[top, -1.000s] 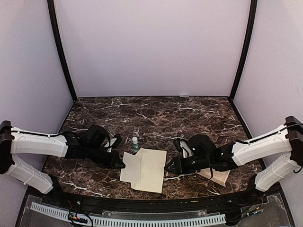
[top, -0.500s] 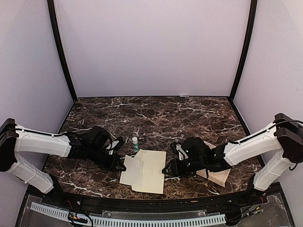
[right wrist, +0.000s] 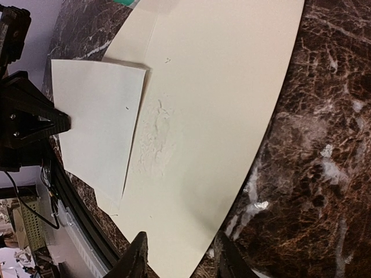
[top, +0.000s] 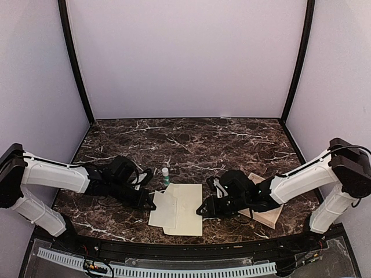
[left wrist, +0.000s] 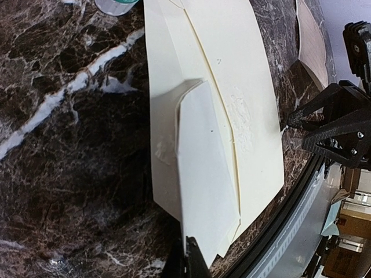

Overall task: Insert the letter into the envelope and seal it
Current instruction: Place the letter in the envelope.

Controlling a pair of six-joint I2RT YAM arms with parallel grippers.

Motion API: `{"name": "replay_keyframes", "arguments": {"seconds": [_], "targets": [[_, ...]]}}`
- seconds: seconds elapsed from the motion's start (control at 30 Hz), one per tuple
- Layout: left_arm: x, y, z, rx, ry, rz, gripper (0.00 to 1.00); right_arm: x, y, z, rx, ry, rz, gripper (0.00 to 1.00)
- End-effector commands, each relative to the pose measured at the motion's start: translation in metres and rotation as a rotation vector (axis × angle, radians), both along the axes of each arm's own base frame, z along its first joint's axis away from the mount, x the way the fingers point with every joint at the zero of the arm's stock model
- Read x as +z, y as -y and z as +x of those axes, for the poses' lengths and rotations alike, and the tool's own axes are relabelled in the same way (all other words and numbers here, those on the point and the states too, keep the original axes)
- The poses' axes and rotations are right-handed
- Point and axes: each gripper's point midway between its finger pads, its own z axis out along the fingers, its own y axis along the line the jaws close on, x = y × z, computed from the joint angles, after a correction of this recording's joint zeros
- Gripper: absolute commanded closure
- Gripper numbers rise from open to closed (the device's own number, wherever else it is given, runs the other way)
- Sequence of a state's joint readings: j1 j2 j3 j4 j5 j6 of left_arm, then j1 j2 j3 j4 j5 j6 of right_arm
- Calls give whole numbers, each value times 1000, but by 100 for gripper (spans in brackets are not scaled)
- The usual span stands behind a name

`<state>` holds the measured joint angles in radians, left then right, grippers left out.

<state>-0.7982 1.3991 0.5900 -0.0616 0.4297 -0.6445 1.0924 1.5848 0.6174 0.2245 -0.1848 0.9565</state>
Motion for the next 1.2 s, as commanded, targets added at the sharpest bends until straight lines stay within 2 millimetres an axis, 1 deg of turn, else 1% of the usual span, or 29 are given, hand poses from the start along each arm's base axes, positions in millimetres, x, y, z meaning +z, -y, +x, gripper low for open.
{"name": "replay_keyframes", "arguments": {"seconds": [0.0,0.2,0.5,0.6,0.63,0.9,1.17], "targets": [[-5,-3,-1,21,-19,-1,100,7,-11,2,-8,6,32,64],[-5,-3,-2,37,-25,-15,100,-1,-5,5,-41,0,-13,62],[-7,-2,-3,43,-38,-21,100,-8,-5,4,-53,-17,-26,62],[-9,-3,-4,43,-50,-18,100,-10,-6,3,-50,-22,-26,62],[-7,0,-2,43,-41,-34,100,-11,-7,2,-48,-24,-26,62],[-7,6,-2,37,-54,-62,100,-13,-14,0,-33,-31,-20,62],[-9,6,-1,54,-59,-64,100,-15,-16,-2,-26,-36,-22,62]]}}
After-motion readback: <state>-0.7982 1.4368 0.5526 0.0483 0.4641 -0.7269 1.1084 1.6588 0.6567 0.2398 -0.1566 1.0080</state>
